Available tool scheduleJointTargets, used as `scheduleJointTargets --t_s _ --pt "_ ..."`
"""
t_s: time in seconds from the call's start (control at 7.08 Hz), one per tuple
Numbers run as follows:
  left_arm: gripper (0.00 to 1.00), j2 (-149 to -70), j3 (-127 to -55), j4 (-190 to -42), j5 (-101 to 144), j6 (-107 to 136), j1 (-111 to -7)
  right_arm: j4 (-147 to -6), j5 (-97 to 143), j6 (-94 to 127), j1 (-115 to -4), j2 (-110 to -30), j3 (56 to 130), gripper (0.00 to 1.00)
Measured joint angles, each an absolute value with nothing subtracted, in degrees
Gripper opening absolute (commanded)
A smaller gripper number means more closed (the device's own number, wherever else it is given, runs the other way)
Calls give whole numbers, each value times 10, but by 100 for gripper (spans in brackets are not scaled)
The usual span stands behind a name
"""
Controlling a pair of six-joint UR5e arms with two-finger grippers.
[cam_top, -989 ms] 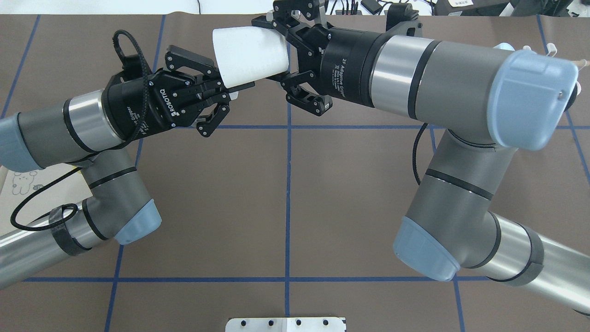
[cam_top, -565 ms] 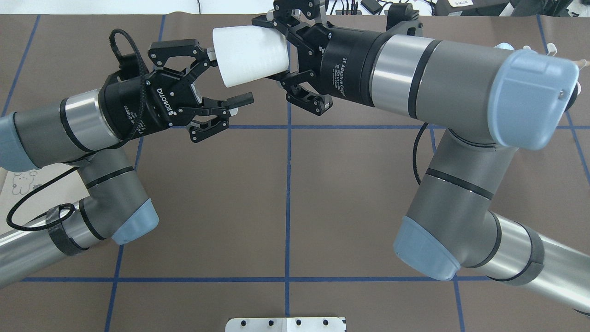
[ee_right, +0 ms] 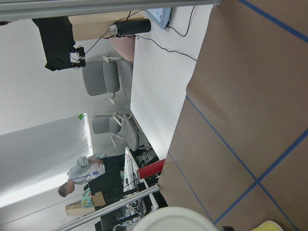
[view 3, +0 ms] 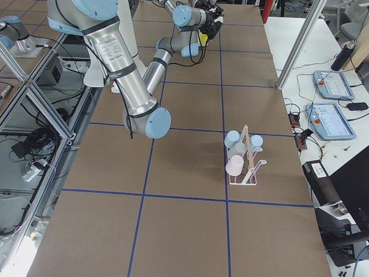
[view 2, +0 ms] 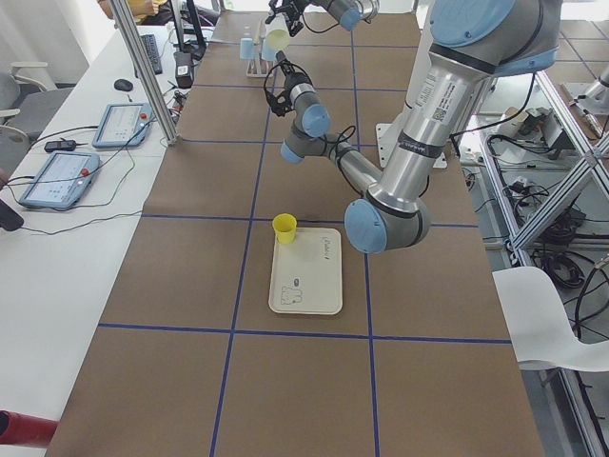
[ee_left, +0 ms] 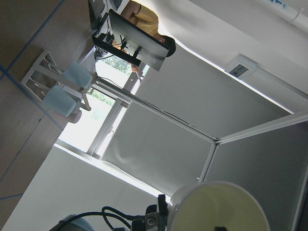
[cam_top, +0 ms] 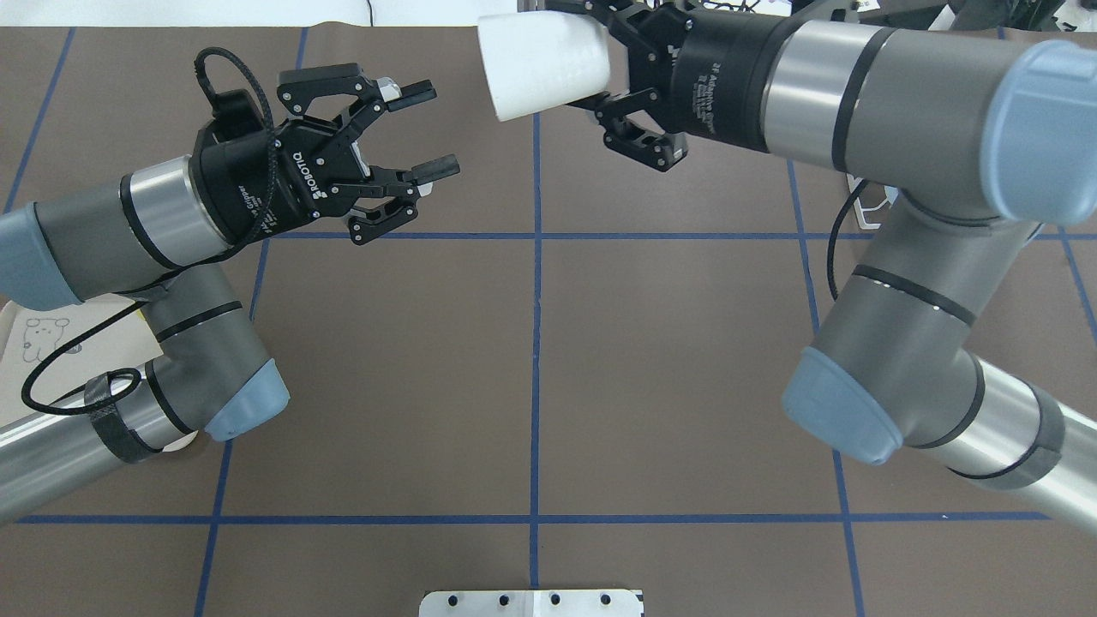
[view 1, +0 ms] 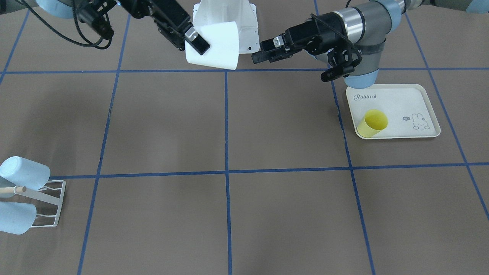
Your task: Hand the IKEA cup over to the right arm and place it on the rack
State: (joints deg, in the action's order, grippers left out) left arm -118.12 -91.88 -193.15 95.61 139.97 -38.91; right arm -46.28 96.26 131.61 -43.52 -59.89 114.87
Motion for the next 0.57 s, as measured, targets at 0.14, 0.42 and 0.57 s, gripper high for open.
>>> scheduleJointTargets --t_s 0.14,0.42,0.57 --pt "69 -1179 -916 -1931 955 1394 -392 -464 989 1273 -474 -627 1136 0" --pt "69 -1178 -914 -1930 954 1391 -394 -465 1092 1111 -589 -652 1049 0" --pt "69 -1178 -914 -1929 954 1391 -394 -466 1138 1000 -644 -653 990 0"
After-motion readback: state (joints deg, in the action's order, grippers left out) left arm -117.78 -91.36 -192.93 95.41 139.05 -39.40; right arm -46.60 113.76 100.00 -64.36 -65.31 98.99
